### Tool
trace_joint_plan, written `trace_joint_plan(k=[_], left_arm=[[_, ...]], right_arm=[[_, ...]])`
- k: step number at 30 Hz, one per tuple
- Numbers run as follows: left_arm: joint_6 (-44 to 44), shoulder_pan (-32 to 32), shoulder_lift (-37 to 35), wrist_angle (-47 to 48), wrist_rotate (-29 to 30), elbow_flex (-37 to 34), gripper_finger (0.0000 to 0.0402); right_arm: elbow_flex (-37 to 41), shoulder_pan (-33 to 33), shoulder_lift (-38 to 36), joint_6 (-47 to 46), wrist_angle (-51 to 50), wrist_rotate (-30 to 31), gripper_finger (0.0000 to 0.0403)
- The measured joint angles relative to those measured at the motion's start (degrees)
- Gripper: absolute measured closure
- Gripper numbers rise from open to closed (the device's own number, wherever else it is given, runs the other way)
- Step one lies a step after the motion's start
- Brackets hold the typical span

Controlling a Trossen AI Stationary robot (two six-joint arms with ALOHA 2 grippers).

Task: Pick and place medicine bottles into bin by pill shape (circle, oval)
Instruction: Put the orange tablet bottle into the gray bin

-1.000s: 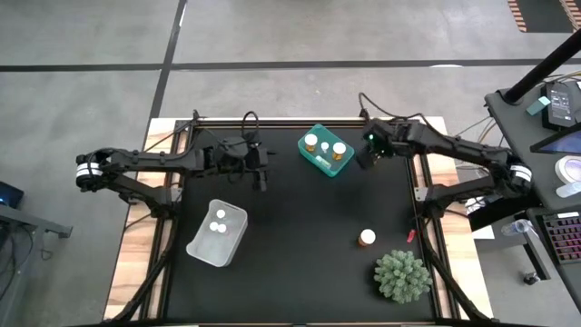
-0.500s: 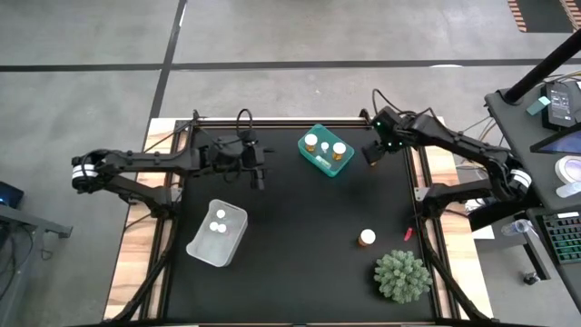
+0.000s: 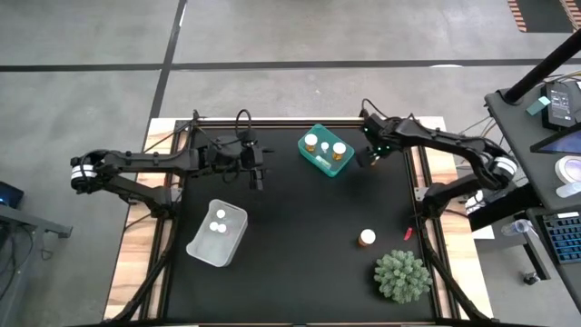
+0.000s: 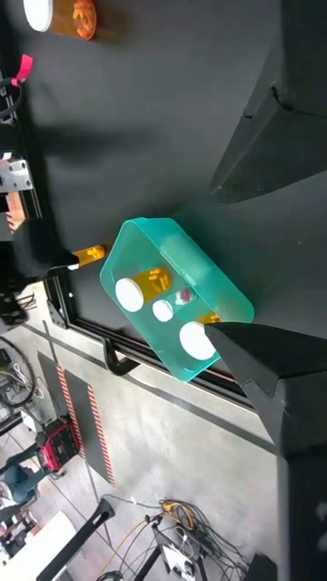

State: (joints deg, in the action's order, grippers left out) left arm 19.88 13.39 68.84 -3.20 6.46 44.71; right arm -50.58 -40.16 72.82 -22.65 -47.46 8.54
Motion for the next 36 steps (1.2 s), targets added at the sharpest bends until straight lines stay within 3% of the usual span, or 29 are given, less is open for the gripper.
trace_joint_plan(k=[10, 27, 36], left_arm=[[0.02, 0.00, 0.07, 0.02, 0.00, -0.01, 0.0191], [-2.84, -0.44, 0.07, -0.80, 0.00, -0.02, 0.0191], [-8.22, -5.99, 0.04, -1.52, -0.01, -0.02, 0.0191]], right_arm=[[-0.03, 0.00, 6.95, 1.69, 1.80, 0.03, 0.0161], [0.10, 0.00, 6.59, 1.25, 1.40, 0.22, 0.0303], [0.12, 0.02, -1.33, 3.21, -1.11, 0.47, 0.0288]])
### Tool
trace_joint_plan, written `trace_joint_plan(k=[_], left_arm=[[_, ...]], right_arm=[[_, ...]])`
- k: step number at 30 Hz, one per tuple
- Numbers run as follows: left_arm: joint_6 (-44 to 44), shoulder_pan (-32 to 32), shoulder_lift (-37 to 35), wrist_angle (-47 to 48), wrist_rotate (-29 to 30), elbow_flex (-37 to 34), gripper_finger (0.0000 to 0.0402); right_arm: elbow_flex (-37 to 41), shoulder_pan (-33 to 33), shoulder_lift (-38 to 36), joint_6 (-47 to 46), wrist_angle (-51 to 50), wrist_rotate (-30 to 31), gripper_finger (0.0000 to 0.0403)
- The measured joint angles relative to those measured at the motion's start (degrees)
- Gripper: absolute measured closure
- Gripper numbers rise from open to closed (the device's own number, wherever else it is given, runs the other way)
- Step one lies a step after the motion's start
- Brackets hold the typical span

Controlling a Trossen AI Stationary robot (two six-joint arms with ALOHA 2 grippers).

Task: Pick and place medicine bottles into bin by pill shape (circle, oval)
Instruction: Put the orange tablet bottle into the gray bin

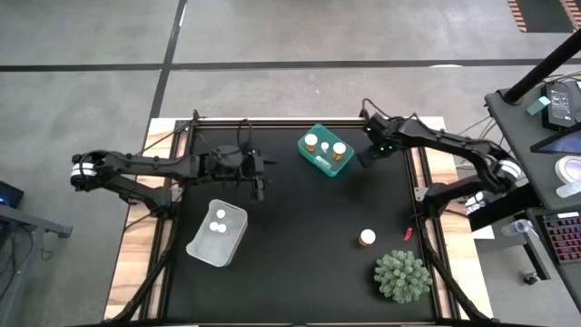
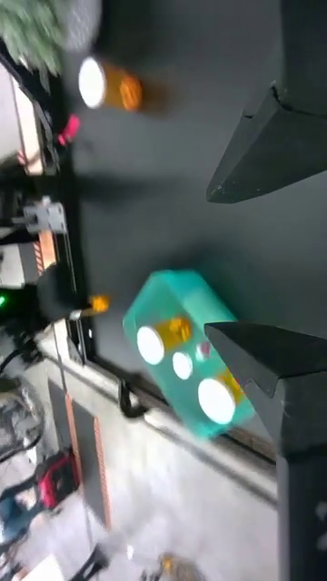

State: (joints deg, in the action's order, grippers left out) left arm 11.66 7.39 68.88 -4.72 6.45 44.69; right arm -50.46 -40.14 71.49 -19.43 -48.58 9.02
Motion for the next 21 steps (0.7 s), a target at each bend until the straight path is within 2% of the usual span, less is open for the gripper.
trace_joint_plan(k=[7, 13, 21], left_arm=[[-7.81, -6.26, 0.17, -0.87, -0.03, 0.02, 0.0191], [-14.87, -10.80, 0.55, -1.09, 0.71, 0.17, 0.0191], [-22.13, -14.19, 0.72, -2.63, 3.23, 0.26, 0.0191]], right_arm=[[-0.08, 0.66, -12.36, 2.20, -0.72, 0.13, 0.0301], [-0.49, 2.68, -22.34, 2.99, 1.88, 0.17, 0.0296], [1.95, 11.69, -28.08, 4.49, 11.12, -0.50, 0.0297]])
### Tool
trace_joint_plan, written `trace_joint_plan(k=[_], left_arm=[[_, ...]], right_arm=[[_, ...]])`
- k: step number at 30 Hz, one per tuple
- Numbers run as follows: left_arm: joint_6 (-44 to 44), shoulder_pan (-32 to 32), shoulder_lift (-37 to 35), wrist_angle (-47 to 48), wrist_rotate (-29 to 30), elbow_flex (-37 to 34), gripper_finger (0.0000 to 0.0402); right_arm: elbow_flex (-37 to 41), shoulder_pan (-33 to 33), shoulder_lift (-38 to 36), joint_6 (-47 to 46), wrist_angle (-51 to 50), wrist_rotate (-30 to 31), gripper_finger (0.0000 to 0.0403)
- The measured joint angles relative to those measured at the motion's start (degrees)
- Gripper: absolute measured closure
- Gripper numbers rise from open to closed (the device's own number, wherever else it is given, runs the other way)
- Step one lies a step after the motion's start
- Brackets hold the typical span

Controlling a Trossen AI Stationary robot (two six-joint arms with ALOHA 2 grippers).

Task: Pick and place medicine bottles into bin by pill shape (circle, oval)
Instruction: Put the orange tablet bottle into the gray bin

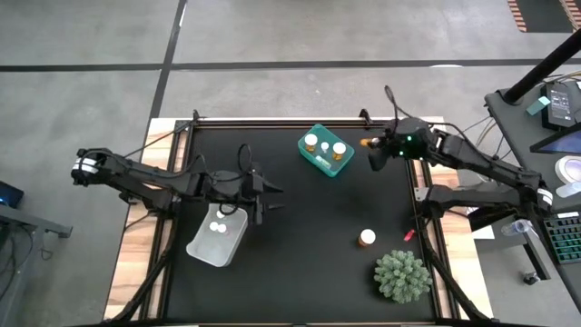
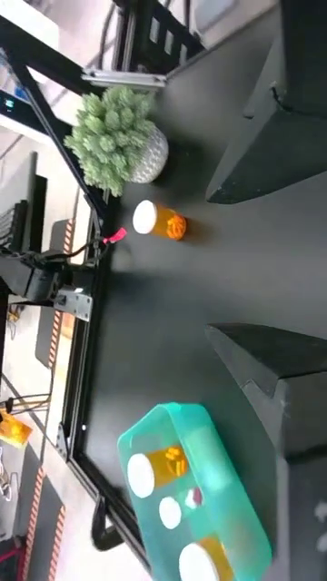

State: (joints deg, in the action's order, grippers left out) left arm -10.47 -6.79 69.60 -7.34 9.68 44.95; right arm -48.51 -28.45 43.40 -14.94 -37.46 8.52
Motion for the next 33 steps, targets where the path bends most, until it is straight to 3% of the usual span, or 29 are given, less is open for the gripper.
trace_joint_plan(k=[13, 26, 33], left_arm=[[-1.21, -2.68, 3.00, -6.49, 1.35, 0.04, 0.0191], [-1.29, -2.43, 13.71, -12.40, 3.23, 0.04, 0.0191], [-3.89, -1.17, 16.91, -13.71, 3.25, 0.04, 0.0191]], right_arm=[[1.35, 18.89, 9.36, 5.54, 16.34, -0.33, 0.0297], [1.42, 25.64, 25.57, 8.18, 32.87, -18.54, 0.0298], [0.46, 25.97, 32.21, 8.18, 37.39, -22.56, 0.0298]])
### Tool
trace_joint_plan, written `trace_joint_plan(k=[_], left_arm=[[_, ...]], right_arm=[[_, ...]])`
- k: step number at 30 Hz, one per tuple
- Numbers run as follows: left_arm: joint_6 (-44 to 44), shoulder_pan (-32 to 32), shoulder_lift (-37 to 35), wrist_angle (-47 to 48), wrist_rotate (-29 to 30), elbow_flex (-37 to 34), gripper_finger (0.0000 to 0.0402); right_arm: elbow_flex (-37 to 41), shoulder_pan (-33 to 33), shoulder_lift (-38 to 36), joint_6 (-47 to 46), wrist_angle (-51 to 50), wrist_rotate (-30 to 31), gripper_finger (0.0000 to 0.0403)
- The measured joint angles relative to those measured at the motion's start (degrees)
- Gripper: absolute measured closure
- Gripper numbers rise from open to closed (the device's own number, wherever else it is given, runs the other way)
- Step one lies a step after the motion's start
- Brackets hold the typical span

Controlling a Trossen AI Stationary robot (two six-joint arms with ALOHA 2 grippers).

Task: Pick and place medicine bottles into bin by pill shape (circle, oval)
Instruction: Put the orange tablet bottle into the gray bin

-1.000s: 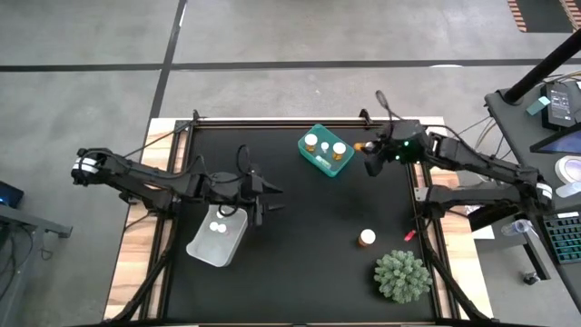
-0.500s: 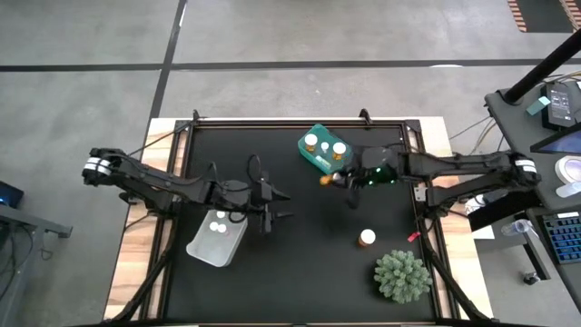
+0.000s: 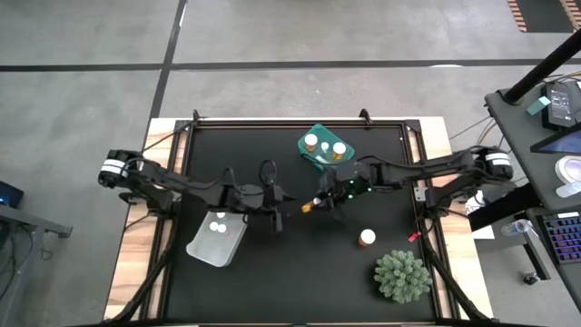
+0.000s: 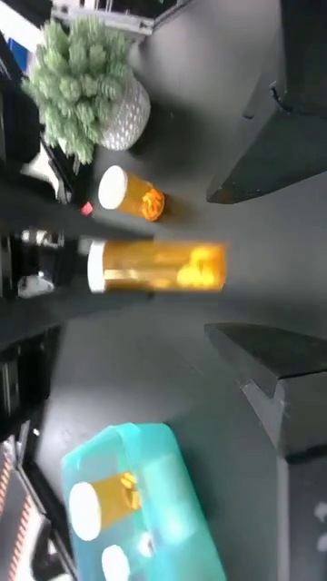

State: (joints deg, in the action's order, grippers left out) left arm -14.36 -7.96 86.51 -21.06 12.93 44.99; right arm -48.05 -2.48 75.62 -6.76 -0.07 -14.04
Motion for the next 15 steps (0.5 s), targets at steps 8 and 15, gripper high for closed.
trace_joint_plan(k=[8, 15], left_arm=[[-0.66, 0.87, 4.27, -4.17, -1.48, 0.02, 0.0191], [-1.85, 0.98, 6.19, -6.18, -2.03, 0.09, 0.0191]], right_arm=[[-1.58, 0.00, 3.72, 0.23, 3.00, -1.42, 0.0298], [-2.28, -0.03, 3.67, 0.83, 3.94, -1.42, 0.0298]])
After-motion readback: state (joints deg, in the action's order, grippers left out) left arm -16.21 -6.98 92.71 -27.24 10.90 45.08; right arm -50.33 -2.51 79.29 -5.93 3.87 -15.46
